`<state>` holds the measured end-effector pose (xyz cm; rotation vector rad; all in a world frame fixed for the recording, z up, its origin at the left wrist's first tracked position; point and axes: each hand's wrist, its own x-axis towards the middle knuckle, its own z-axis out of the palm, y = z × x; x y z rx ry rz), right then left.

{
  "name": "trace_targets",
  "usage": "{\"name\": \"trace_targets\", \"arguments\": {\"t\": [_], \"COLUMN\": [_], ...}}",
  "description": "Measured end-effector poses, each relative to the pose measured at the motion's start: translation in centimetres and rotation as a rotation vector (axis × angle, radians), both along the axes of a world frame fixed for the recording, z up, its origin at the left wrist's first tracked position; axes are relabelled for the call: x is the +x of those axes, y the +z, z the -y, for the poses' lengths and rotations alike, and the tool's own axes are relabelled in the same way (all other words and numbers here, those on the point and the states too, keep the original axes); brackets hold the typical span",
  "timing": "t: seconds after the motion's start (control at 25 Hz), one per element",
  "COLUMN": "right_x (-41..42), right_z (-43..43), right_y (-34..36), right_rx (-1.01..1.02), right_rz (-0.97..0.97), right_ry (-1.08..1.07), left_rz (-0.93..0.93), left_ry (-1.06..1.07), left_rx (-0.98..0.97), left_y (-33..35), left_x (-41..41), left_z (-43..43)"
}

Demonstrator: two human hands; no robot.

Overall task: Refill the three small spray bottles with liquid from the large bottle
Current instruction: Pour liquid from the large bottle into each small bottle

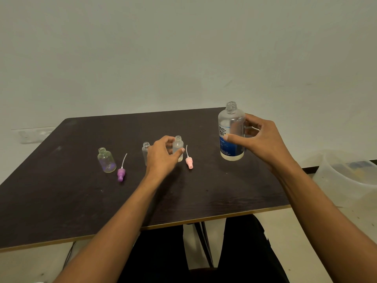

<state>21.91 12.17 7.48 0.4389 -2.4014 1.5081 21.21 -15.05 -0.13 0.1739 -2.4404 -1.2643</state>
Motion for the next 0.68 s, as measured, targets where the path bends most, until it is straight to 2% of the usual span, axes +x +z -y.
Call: {"name": "trace_targets", "arguments": {"t": [0.68], "right_x": [-0.4], "right_z": [-1.0], "right_y": [-0.7], "right_rx": [0.029], "right_rz": [-0.002], "right_ry": [-0.038], "left_rz": [0.068], "left_ry": [0.018], "left_rx": [-0.045], "left_y": [-1.7], "left_x": [-1.9], "left_z": [-0.3]}}
